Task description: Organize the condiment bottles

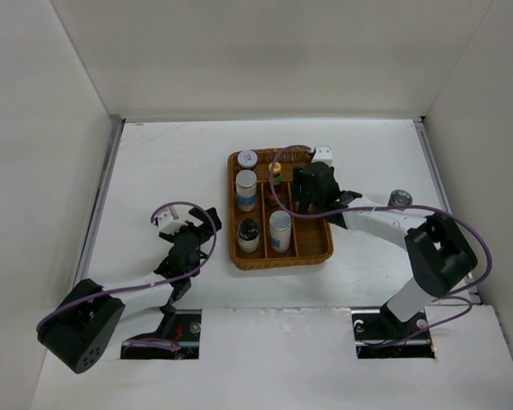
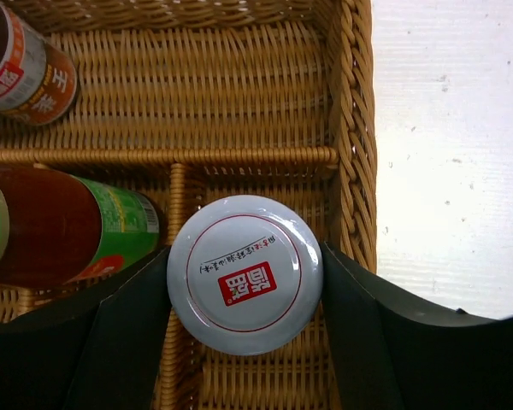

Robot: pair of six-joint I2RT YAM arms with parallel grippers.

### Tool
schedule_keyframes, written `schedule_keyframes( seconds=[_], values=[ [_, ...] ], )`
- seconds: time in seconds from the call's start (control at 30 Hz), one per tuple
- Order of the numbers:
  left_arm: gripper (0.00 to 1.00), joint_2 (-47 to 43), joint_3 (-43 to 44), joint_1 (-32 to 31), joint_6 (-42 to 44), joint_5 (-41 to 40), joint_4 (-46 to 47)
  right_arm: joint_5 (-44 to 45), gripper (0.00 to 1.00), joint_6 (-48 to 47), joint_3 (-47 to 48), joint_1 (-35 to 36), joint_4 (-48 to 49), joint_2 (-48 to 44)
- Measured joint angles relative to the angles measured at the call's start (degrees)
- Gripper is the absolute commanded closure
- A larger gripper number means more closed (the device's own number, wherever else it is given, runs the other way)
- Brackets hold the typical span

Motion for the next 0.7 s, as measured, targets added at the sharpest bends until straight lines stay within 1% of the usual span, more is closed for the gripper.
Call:
schedule_keyframes(
  seconds=[0.1, 0.13, 0.2, 0.33, 0.43, 0.53, 0.6, 0.7],
  values=[
    [0.04, 0.0, 0.0, 0.0, 0.0, 0.0, 0.0, 0.7, 0.21, 0.0, 0.0, 0.2, 0.9, 0.3],
    [0.04, 0.0, 0.0, 0.0, 0.0, 0.0, 0.0, 1.1, 0.17, 0.1, 0.0, 0.2, 1.4, 0.3],
    [0.04, 0.0, 0.0, 0.0, 0.0, 0.0, 0.0, 1.7, 0.14, 0.2, 0.0, 0.2, 2.8, -0.1],
    [0.04, 0.0, 0.0, 0.0, 0.0, 0.0, 0.0, 2.5, 0.14, 0.2, -0.2, 0.0, 2.3, -3.6],
    [0.04, 0.0, 0.0, 0.0, 0.0, 0.0, 0.0, 3.5, 0.12, 0.6, -2.4, -1.2, 1.9, -10.8],
    [0.04, -0.1, 0.0, -0.1, 0.0, 0.1, 0.0, 6.6, 0.01, 1.8, -7.1, -6.1, 1.4, -21.0],
    [0.04, -0.1, 0.0, -0.1, 0.0, 0.1, 0.0, 10.3, 0.00, 3.1, -10.7, -10.9, 0.0, -28.0],
    [0.04, -0.3, 0.0, -0.5, 0.0, 0.1, 0.0, 16.1, 0.00, 4.7, -14.0, -17.2, -3.9, -34.7]
  ],
)
